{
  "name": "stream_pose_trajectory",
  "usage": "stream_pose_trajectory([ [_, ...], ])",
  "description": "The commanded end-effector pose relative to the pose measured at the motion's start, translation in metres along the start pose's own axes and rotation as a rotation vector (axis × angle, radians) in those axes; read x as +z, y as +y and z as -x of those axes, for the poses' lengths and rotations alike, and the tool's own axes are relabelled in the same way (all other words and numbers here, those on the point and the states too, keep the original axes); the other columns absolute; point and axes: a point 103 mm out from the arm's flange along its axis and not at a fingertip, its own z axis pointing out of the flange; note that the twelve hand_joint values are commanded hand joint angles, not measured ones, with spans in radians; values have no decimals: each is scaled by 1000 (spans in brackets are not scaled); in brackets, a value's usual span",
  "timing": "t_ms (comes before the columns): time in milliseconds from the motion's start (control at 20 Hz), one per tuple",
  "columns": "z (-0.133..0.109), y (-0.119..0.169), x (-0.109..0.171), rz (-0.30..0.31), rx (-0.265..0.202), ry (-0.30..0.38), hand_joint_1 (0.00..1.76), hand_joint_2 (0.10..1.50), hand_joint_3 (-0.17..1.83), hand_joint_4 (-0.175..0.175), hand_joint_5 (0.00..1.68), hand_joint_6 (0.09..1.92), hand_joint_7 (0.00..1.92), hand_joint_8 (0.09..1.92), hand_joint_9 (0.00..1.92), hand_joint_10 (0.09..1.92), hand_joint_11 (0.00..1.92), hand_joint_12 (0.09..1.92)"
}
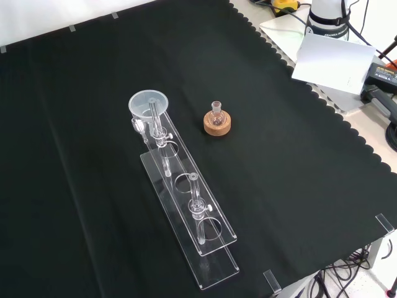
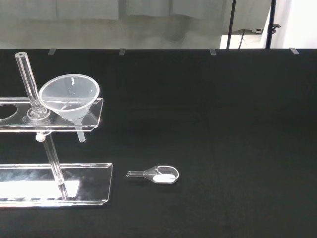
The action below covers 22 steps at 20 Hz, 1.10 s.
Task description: Pick up the funnel from the transparent funnel stand.
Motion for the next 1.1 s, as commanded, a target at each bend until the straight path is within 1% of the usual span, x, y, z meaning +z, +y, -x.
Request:
stream_pose_trajectory([
  [50,1,0,0,8,1,-3,85,1300,29,17,216,87,5,393,111,655,62,1373],
  [200,4,0,0,9,4,2,9,1362,58,25,209,87,0,351,87,646,34,1367],
  [450,5,4,0,4,14,-3,0,1370,63,25,210,87,0,346,85,645,29,1368],
  [650,9,12,5,-3,29,-4,0,1370,63,23,215,87,0,348,87,646,28,1369],
  [900,17,34,11,-16,61,-4,0,1370,64,21,219,87,1,354,92,648,27,1372],
  [1100,20,55,16,-24,72,19,0,1369,64,20,224,87,4,362,96,650,26,1374],
])
